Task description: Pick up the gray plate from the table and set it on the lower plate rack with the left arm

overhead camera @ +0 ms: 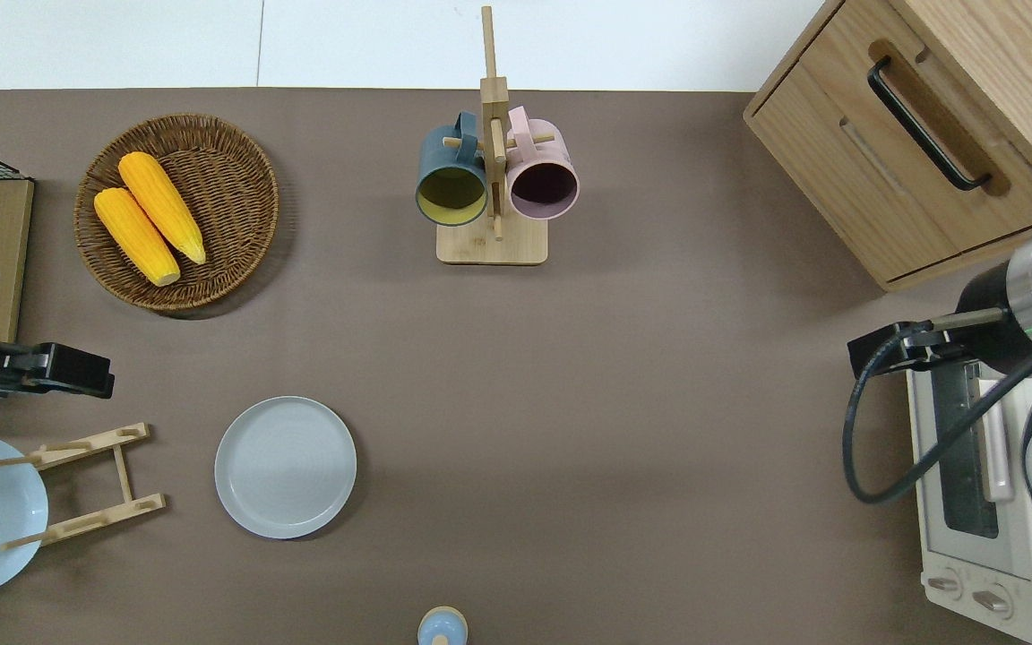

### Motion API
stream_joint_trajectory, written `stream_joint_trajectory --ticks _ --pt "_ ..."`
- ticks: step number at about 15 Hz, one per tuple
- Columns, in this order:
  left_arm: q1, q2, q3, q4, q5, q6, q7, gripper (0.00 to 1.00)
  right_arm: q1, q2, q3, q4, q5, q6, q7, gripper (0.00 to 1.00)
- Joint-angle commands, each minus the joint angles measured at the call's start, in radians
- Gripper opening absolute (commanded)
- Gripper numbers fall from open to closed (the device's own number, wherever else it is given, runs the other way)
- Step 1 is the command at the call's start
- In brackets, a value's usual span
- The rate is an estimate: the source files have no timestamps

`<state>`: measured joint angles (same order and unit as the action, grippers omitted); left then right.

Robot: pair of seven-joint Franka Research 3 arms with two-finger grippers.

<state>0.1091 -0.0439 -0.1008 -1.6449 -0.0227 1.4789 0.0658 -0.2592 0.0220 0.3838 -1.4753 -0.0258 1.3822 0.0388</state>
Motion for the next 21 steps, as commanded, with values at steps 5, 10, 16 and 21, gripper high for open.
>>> stream_joint_trajectory --ticks 5,10,16,21 --pt "-0.008 -0.12 0.001 -0.182 0.015 0.044 -0.034 0.99 -0.023 -0.002 0.02 0.007 -0.006 -0.011 0.012 0.983" --pt "-0.008 -0.224 0.003 -0.344 0.012 0.138 -0.032 0.99 -0.023 -0.002 0.021 0.007 -0.006 -0.012 0.012 0.983" --pt "-0.008 -0.272 0.004 -0.524 -0.011 0.302 -0.032 0.99 -0.023 -0.002 0.021 0.007 -0.006 -0.011 0.012 0.983" --pt "-0.009 -0.277 0.003 -0.69 -0.026 0.506 -0.032 0.99 -0.023 -0.002 0.021 0.006 -0.006 -0.011 0.012 0.983"
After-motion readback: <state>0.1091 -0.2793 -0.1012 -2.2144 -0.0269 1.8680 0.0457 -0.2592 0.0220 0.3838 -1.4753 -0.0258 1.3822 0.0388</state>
